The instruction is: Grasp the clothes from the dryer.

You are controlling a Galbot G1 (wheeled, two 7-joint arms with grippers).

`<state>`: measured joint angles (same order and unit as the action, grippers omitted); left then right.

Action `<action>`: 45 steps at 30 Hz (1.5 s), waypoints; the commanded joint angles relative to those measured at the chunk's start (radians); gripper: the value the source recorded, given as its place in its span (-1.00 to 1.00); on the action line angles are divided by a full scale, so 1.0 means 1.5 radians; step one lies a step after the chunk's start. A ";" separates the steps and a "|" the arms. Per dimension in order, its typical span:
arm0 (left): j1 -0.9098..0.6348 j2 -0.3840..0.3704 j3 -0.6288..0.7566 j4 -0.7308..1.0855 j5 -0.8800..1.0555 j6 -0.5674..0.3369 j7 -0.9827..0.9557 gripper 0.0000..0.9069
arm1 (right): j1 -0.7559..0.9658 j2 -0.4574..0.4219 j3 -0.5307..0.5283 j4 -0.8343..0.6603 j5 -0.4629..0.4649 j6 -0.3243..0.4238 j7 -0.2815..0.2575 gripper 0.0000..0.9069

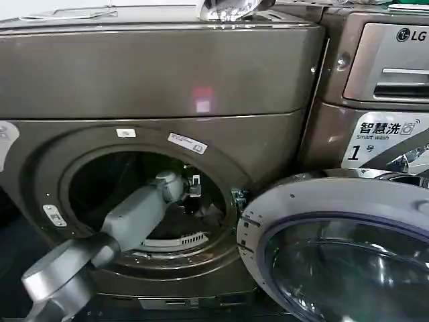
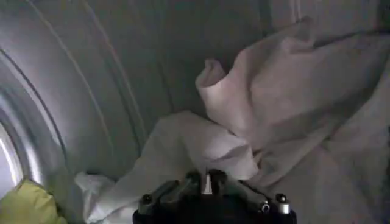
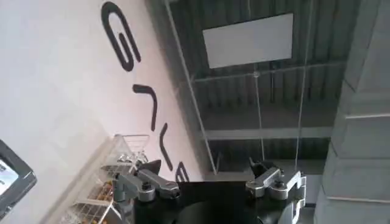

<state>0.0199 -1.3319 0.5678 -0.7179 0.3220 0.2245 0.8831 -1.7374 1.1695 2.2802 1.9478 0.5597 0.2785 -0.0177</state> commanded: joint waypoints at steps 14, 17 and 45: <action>0.024 -0.004 -0.024 -0.003 -0.035 -0.005 -0.033 -1.00 | 0.000 0.003 -0.003 0.006 0.002 -0.002 0.000 1.00; 0.024 0.005 -0.025 -0.026 -0.049 -0.003 -0.057 -1.00 | 0.001 0.003 -0.003 0.006 0.002 -0.002 0.000 1.00; 0.236 -0.016 -0.463 -0.289 -0.351 0.071 -0.672 -1.00 | 0.012 0.010 -0.015 0.015 0.001 -0.005 0.000 1.00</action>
<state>0.3263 -1.3467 0.0367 -1.0680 -0.1155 0.3329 0.1602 -1.7192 1.1853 2.2558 1.9722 0.5605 0.2694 -0.0173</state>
